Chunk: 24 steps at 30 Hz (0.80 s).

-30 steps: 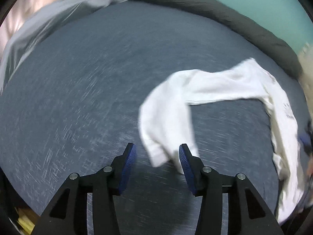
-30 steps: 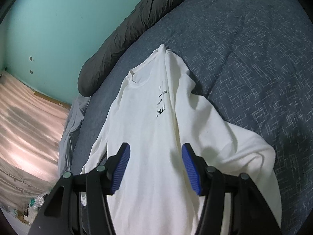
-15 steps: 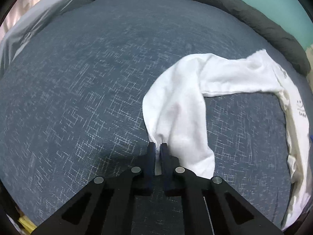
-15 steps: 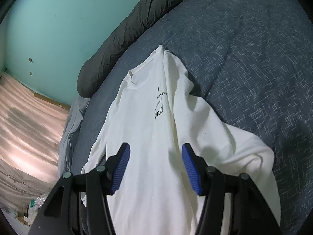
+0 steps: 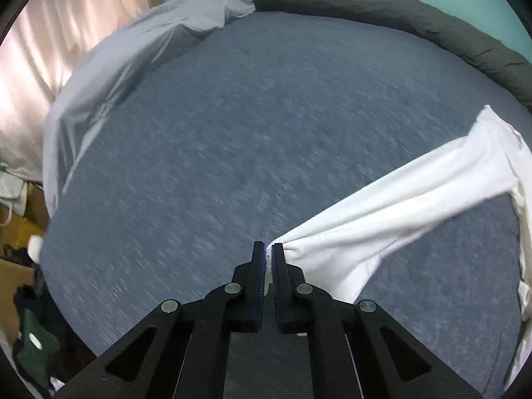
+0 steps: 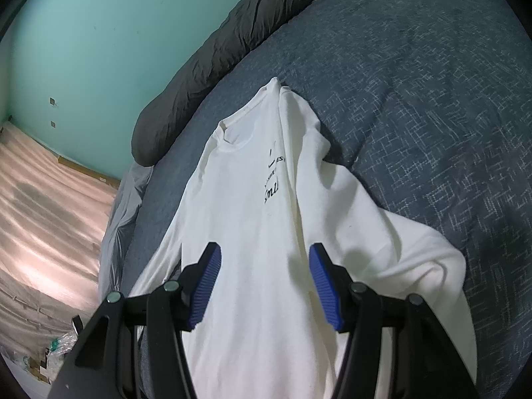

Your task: Fold clothes

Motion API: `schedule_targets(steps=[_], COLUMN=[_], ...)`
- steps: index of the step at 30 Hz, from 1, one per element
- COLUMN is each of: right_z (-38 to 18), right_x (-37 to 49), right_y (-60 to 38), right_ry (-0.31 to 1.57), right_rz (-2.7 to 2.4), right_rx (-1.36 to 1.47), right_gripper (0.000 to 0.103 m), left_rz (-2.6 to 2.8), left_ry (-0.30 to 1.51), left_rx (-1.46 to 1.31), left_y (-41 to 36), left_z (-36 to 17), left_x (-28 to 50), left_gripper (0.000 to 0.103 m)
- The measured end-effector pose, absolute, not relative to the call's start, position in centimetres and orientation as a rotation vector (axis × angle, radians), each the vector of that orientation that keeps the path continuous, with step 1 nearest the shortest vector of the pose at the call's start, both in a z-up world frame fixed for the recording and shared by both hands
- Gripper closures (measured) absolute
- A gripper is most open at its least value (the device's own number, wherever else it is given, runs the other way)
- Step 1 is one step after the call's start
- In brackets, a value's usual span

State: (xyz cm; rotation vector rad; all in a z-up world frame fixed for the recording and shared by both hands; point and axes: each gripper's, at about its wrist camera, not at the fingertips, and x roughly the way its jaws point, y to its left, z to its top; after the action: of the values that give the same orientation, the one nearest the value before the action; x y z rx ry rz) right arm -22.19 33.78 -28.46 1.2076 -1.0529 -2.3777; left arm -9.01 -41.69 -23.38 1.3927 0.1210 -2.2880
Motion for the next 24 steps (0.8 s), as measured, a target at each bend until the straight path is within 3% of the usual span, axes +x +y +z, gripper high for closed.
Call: schedule_targets(steps=[11, 24], right_z=[-28.9, -29.9], right_x=[-22.6, -23.2], right_y=[33.4, 33.1], right_ry=[-1.025, -0.978], right_rz=[-2.386, -2.419], right_rx=[1.228, 1.266], right_gripper=[0.047, 0.047], left_rz=[-2.247, -2.161], left_ry=[0.17, 0.252], left_rx=[1.327, 1.431], left_y=[-46.4, -50.3], left_z=[-21.4, -25.5], left_x=[-13.9, -18.5], left_gripper=[0.099, 0.098])
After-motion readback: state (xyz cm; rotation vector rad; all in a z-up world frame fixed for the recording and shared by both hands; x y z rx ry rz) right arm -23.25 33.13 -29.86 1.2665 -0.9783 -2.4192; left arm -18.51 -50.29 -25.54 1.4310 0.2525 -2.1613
